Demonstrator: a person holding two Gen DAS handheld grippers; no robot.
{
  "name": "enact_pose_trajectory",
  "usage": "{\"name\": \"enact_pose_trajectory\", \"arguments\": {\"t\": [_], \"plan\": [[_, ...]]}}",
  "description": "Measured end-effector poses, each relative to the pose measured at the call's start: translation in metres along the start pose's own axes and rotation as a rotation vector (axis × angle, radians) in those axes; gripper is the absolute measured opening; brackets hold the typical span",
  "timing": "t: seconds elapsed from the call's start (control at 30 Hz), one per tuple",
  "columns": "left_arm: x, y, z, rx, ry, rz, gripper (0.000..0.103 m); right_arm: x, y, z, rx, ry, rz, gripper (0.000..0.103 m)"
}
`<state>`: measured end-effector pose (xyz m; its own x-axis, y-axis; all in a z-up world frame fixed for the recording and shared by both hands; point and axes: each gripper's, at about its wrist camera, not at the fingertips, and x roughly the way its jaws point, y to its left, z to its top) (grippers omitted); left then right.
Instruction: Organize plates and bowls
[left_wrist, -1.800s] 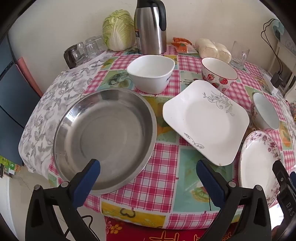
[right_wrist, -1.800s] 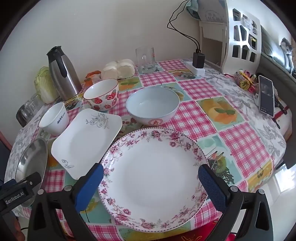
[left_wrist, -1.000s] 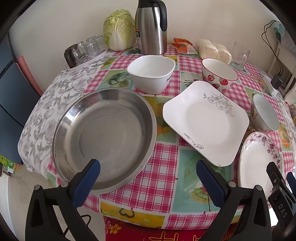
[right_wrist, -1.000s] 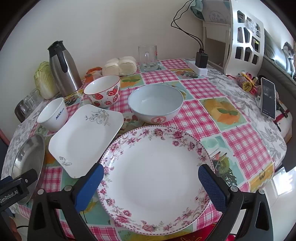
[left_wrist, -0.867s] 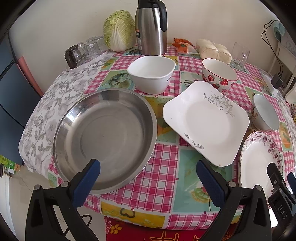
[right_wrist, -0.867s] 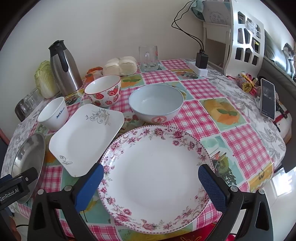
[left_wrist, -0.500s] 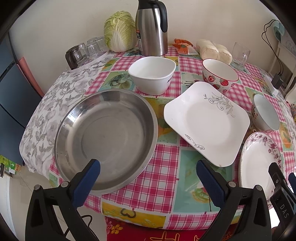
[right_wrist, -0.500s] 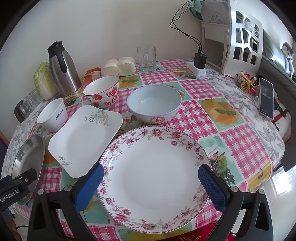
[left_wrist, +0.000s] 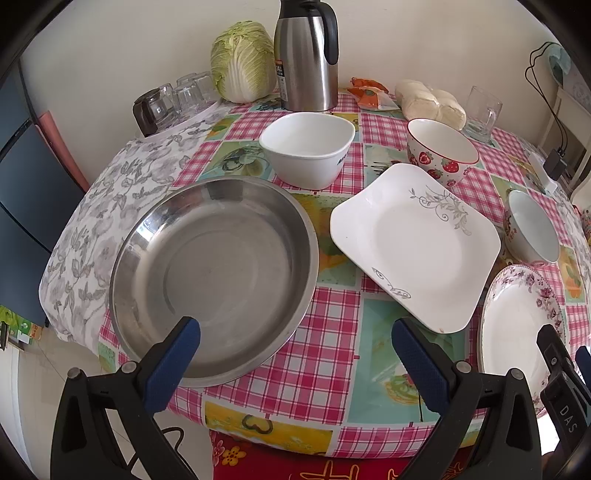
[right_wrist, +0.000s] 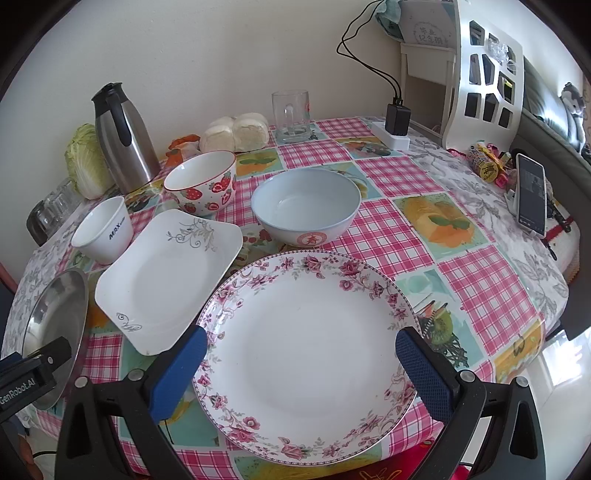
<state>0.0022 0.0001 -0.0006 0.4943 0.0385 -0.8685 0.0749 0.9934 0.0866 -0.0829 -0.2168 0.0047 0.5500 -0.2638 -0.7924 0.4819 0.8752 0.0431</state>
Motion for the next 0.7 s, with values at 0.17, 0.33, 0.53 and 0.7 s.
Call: {"name": "enact_pose_trajectory", "arguments": {"t": [0.17,0.33,0.53,0.7], "plan": [[0.0000,0.0003,-0.0001,0.000,0.000,-0.001,0.103,0.0002,0.0000,-0.0001,-0.001,-0.001,0.000,0.103],[-0.0001,0.0005,-0.0004,0.001,-0.001,-0.001,0.103,0.0005,0.0000,-0.0001,-0.001,0.001,-0.001,0.103],[-0.0001,0.0011,-0.0007,0.000,-0.001,0.000,0.103,0.0013,0.0006,-0.0008,-0.002,0.003,-0.001,0.103],[-0.0001,0.0012,-0.0009,0.001,-0.001,-0.001,0.103,0.0011,0.0008,-0.0002,-0.001,0.003,-0.002,0.103]]}}
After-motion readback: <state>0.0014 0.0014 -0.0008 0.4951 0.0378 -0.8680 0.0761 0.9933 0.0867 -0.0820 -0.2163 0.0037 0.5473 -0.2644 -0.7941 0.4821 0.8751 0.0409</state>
